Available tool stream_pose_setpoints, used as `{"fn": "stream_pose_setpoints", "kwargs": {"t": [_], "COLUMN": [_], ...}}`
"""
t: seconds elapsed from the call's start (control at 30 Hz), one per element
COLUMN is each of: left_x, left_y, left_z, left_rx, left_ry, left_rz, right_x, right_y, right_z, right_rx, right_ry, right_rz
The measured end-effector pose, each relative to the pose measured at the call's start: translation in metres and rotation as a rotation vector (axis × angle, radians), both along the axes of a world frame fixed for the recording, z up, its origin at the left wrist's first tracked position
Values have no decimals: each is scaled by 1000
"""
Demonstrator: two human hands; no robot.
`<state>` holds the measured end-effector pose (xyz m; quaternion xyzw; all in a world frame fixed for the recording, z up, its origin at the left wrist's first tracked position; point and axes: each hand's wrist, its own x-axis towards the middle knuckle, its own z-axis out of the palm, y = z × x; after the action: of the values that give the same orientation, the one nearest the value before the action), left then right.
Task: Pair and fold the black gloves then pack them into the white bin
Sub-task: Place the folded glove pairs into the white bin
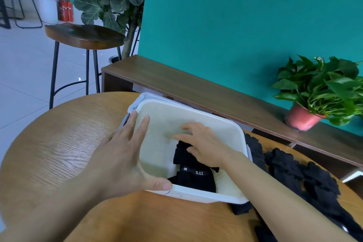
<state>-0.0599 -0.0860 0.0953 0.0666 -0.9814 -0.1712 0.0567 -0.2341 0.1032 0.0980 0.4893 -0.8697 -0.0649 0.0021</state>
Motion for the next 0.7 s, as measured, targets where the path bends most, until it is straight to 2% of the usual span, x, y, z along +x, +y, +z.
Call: {"fn": "stream_pose_setpoints", "kwargs": {"t": [0.1, 0.3, 0.7], "left_x": [1, 5, 7], "left_y": [1, 2, 5], "left_z": [0, -3, -7], "left_rx": [-16, -18, 4], "left_ry": [10, 12, 58], "left_rz": [-13, -4, 23], "right_x": [8, 23, 19], "right_y": [9, 18, 18], "right_z": [3, -7, -12], "right_rx": [-50, 38, 70], "right_ry": [-22, -116, -247], "right_rz": [-49, -204, -253]}}
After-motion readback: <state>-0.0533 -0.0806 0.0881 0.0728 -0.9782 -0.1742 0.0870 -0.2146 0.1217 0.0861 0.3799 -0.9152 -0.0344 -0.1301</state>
